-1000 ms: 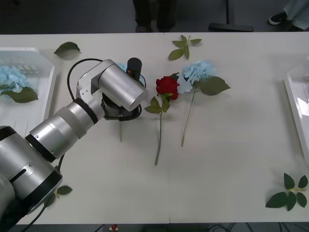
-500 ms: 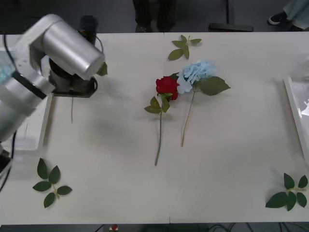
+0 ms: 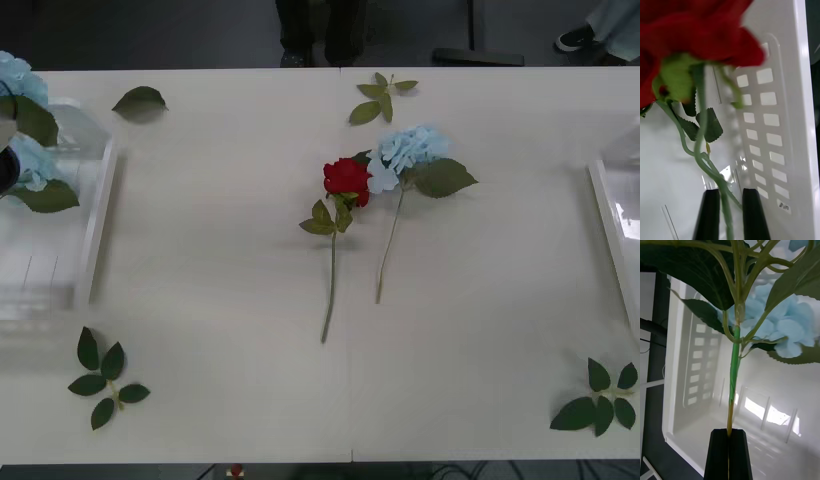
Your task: Place the red flowers into the right box and the blue flowers into the left box. If a person shows an open palm, hand one flower to the person first, then continue sorting.
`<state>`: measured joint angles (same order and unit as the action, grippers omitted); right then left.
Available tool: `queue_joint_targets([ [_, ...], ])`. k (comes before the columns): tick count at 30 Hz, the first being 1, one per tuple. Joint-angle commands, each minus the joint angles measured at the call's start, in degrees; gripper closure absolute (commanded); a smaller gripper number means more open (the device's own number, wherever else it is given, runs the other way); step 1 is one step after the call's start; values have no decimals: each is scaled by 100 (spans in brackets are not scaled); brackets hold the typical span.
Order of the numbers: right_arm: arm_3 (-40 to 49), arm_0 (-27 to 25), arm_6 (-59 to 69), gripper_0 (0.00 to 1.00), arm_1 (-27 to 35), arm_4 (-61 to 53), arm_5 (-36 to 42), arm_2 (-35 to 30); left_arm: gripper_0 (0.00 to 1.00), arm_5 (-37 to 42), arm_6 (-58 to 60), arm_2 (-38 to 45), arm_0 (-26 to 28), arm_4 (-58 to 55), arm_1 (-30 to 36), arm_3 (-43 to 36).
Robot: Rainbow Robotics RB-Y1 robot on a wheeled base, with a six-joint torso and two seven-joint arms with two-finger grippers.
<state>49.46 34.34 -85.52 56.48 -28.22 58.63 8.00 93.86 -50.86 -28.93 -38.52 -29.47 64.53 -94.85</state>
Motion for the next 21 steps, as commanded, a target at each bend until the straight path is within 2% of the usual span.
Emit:
queue_joint_targets([
  [1, 11, 64, -246, 50, 83, 18, -27, -44, 99, -561, -178, 204, 548, 196, 226, 195],
  [5, 11, 64, -246, 29, 83, -35, -18, -53, 100, -931, -196, 239, 829, 275, 226, 502],
  [13, 29, 73, -263, 27, 92, -316, -18, -53, 99, -1370, -178, 239, 961, 451, -11, 1161],
  [18, 257, 73, -263, 27, 285, -1107, 272, -44, 99, -1361, -126, 248, 961, 662, -160, 1232],
  [19, 319, 73, -263, 27, 320, -1195, 351, -53, 97, -1361, -126, 248, 961, 662, -169, 1241],
  [21, 591, 73, -237, 27, 434, -1450, 659, -53, 87, -1361, -126, 248, 961, 662, -222, 1241],
])
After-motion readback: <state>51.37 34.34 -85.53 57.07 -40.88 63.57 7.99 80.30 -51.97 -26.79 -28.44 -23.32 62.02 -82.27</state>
